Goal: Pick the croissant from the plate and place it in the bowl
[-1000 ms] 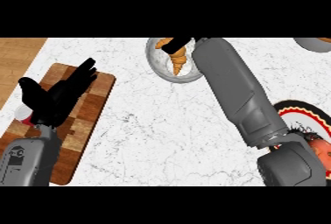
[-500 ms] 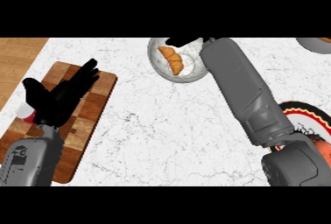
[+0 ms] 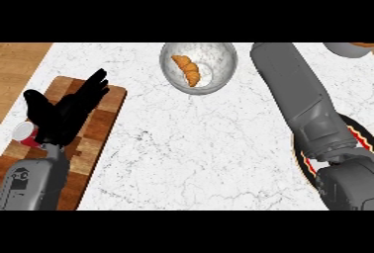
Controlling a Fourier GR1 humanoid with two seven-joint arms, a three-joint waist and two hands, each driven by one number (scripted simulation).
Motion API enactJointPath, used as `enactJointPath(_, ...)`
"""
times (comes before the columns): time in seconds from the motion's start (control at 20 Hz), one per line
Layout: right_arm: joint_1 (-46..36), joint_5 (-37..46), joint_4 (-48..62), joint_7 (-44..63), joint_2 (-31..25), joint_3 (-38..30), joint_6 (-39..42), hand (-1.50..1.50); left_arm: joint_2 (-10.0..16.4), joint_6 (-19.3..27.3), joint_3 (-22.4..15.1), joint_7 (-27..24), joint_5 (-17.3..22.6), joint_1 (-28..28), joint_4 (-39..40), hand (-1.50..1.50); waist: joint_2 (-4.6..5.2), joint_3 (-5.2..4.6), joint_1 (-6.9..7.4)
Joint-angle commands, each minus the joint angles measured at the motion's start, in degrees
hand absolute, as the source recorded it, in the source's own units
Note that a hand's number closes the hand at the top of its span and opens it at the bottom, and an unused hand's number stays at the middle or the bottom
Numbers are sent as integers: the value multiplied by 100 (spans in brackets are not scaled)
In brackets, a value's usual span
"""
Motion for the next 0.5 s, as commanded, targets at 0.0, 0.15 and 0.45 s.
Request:
enactJointPath(0.0,227,-165,-80,-619,-184,-121,73,-150,188,-151,245,-160,144,337,12,0,-108,1,-217)
enactJointPath(0.15,217,-132,-144,-1014,-463,30,752,-150,151,-23,205,-2,46,295,-51,0,-159,3,-344)
enactJointPath(0.45,914,-504,-1243,-1552,-245,195,1554,-150,115,155,292,-31,-45,559,-181,0,-283,1,-634)
